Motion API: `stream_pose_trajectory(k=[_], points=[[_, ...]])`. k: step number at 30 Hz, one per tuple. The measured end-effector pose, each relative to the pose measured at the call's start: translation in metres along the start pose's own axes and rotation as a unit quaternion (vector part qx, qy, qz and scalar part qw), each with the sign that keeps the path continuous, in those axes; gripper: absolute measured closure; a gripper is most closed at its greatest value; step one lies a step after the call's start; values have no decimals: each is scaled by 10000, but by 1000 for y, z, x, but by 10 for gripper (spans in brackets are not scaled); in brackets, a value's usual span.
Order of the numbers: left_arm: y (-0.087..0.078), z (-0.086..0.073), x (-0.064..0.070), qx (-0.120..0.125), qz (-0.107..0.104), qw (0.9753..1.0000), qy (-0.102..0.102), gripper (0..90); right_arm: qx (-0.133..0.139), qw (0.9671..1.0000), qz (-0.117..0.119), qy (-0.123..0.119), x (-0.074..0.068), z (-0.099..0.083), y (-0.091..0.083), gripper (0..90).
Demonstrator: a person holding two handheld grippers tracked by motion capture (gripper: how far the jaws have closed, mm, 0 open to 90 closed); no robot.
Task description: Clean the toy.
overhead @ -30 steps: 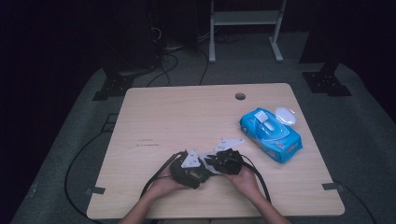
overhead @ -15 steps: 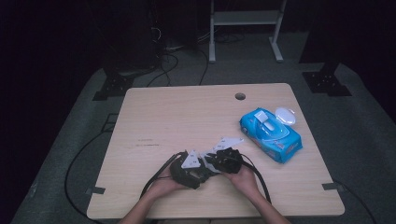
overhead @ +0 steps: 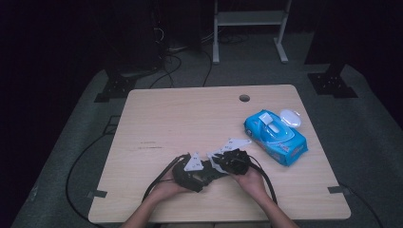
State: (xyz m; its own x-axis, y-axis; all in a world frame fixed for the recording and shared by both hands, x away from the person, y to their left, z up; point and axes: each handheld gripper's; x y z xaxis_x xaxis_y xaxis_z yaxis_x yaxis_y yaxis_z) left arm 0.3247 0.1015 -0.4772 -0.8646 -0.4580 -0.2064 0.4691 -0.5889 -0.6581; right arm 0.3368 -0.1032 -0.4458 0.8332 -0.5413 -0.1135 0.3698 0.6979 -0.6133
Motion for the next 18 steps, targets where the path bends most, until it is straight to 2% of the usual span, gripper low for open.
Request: stream_pose_trajectory(k=[4,7,9,10,12,13,15,18], points=[[0,0,-1,2,19,10000,-16,243,46,9997,-191,153,13,-3,-9,812],[1,0,-1,12,20,10000,-16,243,132,9991,-183,363,16,-4,-12,811],[1,0,0,11,27,10000,-10,243,137,9995,25,283,9,-3,-4,811],[0,0,0,4,22,10000,-27,243,93,9998,98,140,4,-1,1,810],[-1,0,0,0,36,10000,12,243,18,9999,112,-91,-5,3,6,810],[-1,-1,0,3,44,10000,8,243,1,9999,101,-112,-5,4,6,810],[-1,-1,-1,-6,27,10000,-8,243,12,10000,-12,-51,2,2,1,811],[0,-1,-2,12,28,10000,-19,243,145,9995,-126,264,19,-5,-12,812]])
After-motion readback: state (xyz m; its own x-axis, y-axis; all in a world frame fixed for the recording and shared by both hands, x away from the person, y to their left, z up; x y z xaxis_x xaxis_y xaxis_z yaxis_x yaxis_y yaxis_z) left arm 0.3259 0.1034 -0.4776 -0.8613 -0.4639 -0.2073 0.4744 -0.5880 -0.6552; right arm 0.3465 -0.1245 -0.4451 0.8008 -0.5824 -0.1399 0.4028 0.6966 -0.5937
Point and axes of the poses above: each handheld gripper's, and its own axes: y roughly forward along the jaws, z roughly out of its top, x roughly to its right, and after that the axes turned 8 degrees about z, right-handed
